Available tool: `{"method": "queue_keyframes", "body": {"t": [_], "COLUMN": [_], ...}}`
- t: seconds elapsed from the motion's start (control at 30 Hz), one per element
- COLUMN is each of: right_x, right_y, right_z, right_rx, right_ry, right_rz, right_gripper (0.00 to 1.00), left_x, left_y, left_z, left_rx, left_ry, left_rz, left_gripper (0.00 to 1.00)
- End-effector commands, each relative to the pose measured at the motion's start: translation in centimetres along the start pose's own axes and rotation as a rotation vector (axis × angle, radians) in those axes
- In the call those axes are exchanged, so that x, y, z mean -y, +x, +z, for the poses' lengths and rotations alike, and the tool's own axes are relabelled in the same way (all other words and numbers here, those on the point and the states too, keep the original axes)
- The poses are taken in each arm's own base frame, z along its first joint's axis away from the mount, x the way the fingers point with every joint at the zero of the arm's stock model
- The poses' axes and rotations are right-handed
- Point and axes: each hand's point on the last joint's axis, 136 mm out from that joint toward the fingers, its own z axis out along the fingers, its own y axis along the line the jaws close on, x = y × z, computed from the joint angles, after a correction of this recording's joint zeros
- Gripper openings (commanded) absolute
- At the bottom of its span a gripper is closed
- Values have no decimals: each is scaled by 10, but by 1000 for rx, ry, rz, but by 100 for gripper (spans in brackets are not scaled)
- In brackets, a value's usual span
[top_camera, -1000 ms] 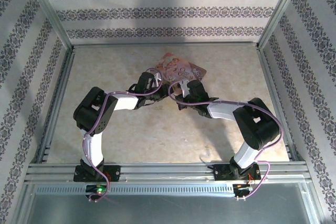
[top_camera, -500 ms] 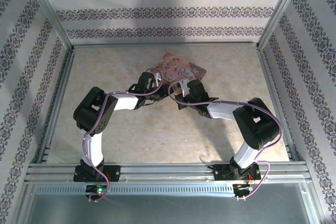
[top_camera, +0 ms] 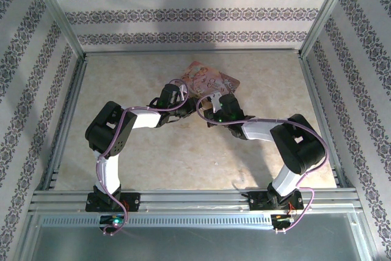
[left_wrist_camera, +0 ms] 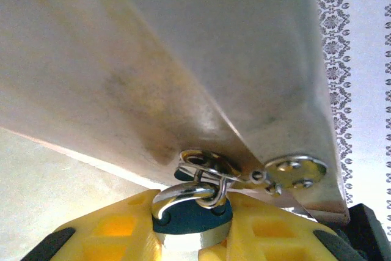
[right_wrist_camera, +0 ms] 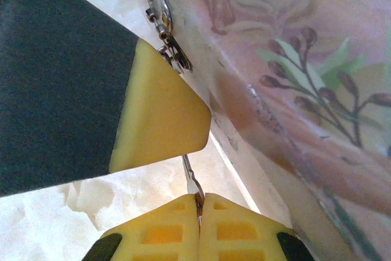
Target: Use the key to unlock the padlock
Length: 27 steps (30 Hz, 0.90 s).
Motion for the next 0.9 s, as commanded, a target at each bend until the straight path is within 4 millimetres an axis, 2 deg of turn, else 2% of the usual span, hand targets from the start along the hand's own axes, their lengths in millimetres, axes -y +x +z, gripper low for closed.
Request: {"method": "queue_keyframes", "body": {"t": [0.0, 0.33, 0.87], "right_x": [-13, -19, -30], "right_y": [-38, -52, -111], "right_z": [-3, -5, -13], "right_rx": [161, 210, 338], "right_ry": [-59, -86, -153], "right_rz": [-13, -31, -36], "right_gripper": [0, 0, 0], "left_x": [39, 49, 58], "left_y": [6, 15, 25], "left_z": [-6, -6, -5], "left_rx": [-41, -82, -108], "left_ry": [100, 120, 158], "left_rz": [4, -53, -122], "left_gripper": [27, 27, 27]}}
